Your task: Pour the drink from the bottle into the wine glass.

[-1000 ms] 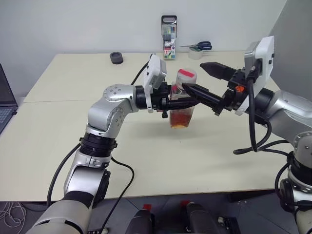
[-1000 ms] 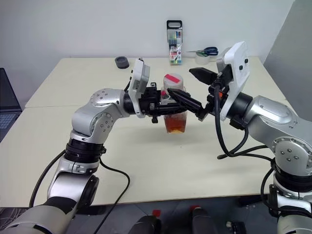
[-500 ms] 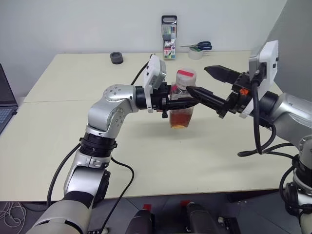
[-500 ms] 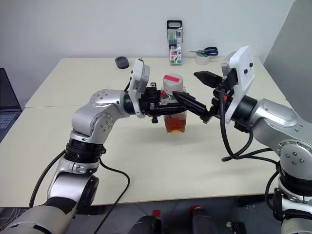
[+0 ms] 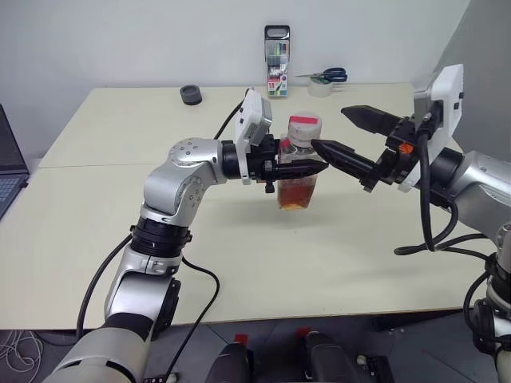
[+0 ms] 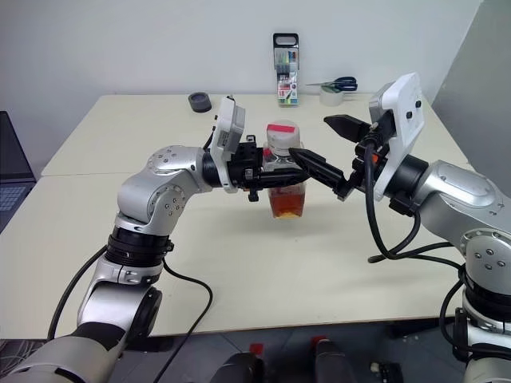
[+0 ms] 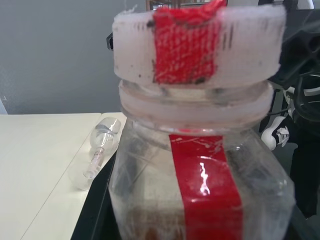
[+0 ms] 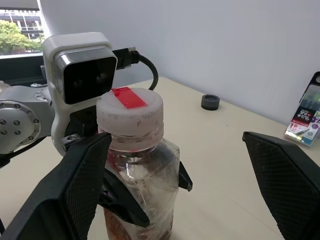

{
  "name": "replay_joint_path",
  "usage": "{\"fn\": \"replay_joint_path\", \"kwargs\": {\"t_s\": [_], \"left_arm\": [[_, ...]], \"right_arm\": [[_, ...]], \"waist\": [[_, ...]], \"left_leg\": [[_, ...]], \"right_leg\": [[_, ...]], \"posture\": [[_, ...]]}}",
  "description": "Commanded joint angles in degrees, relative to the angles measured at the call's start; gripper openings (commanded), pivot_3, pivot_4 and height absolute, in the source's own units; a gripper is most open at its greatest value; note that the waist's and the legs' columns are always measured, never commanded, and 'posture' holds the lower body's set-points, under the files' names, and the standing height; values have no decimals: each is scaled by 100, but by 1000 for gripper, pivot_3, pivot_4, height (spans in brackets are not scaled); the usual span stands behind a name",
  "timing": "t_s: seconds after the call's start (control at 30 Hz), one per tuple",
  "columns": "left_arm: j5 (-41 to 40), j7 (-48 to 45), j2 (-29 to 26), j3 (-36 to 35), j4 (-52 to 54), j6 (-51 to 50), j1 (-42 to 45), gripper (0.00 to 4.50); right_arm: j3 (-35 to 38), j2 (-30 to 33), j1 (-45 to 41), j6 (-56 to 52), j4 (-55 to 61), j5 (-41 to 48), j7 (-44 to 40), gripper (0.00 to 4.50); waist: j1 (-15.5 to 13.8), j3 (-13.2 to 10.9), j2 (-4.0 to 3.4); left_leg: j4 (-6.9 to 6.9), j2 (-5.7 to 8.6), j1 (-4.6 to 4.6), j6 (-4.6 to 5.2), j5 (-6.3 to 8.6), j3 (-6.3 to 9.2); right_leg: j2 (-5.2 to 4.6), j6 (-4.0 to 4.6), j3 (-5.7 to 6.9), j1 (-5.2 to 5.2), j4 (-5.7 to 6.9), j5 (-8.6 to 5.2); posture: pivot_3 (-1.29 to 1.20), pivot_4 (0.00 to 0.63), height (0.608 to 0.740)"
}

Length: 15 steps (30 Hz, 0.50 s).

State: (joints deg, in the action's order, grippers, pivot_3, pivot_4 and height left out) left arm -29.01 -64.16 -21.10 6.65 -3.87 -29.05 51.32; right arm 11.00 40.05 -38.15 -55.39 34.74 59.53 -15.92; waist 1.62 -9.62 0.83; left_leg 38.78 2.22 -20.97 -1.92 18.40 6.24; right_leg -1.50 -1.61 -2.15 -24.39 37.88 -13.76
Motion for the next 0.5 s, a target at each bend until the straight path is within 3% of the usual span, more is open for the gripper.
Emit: {"fn": "replay_joint_path", "kwargs": {"t_s": [0.03, 0.5], "left_arm": [[-51, 30, 2, -116, 238, 118, 62, 1767], [-31, 30, 29, -94, 218, 143, 54, 1767]], "right_arm": [[203, 87, 26, 121, 75, -33, 30, 4474], [272, 140, 62, 132, 31, -51, 70, 4474]], "waist": [[0, 0, 0], [-1, 0, 0]], "left_leg": [[0, 0, 0, 0, 0, 0], [0, 0, 0, 0, 0, -1]], "right_leg": [[0, 0, 0, 0, 0, 0], [1, 0, 0, 0, 0, 0]], "posture": [[0, 150, 740], [0, 150, 740]]}}
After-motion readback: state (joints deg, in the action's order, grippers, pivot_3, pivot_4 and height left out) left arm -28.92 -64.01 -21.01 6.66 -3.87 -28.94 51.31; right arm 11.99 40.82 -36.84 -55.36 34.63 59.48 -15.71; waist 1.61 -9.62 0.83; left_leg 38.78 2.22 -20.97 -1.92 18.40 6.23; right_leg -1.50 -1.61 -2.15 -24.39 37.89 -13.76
